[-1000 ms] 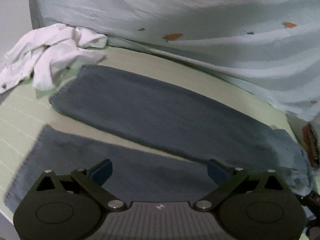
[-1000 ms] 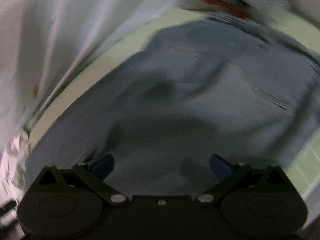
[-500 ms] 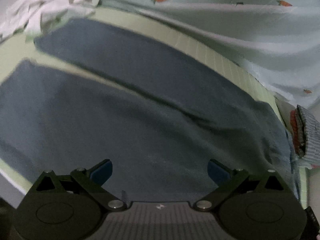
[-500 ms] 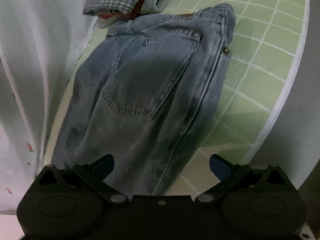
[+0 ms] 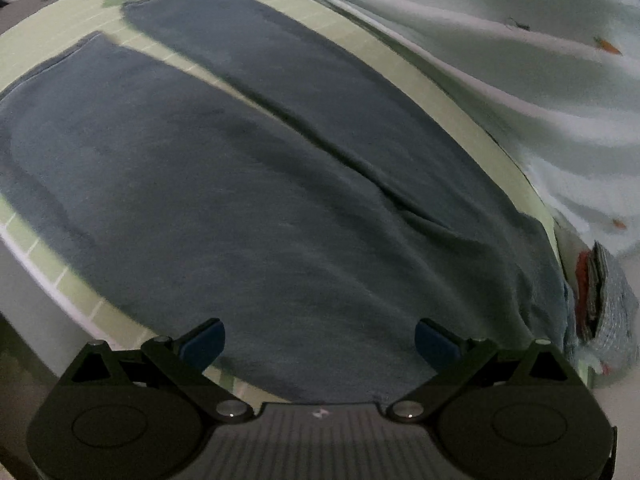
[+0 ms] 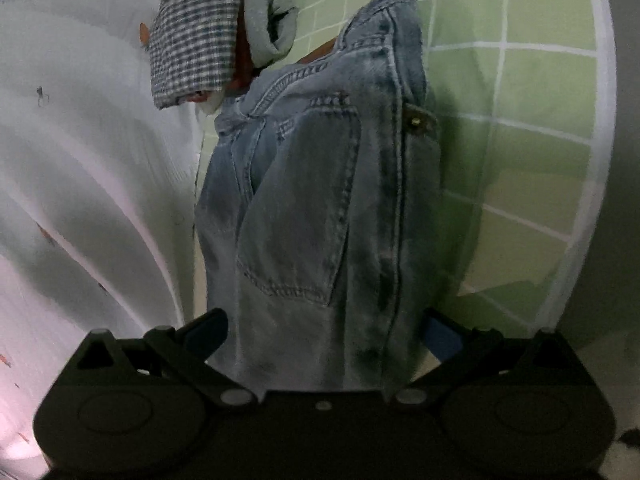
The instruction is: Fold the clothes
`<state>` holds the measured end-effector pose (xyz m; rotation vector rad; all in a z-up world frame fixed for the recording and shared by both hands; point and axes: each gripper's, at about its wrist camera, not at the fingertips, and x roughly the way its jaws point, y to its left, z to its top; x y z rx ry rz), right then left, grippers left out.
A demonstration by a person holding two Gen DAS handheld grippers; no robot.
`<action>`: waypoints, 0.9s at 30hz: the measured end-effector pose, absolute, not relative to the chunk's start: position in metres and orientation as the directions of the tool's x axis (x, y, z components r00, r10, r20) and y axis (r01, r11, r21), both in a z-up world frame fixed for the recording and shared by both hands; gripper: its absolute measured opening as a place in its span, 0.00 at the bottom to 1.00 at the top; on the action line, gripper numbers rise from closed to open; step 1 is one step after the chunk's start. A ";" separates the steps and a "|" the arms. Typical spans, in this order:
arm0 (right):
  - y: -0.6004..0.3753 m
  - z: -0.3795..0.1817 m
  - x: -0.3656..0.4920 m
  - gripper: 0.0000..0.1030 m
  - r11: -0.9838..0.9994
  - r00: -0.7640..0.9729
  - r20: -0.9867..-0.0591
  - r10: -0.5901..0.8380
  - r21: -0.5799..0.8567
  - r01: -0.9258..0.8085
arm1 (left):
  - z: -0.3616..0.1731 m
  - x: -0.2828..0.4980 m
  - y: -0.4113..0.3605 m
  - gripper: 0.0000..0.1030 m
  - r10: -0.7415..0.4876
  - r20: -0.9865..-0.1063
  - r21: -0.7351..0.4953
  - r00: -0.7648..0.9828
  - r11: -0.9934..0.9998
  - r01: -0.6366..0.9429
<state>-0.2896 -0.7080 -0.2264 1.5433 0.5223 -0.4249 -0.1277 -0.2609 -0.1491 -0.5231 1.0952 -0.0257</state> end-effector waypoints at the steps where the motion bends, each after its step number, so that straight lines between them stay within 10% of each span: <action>1: -0.708 -0.227 -0.288 1.00 -0.018 0.824 -0.564 0.060 0.825 0.565 | -0.150 -0.129 -0.257 0.97 -0.272 -0.840 -0.419 0.470 0.875 -0.242; 27: -0.651 -0.236 -0.271 1.00 -0.115 0.857 -0.512 0.065 0.849 0.516 | -0.228 -0.139 -0.129 0.97 -0.547 -0.671 -0.728 0.501 0.354 -0.588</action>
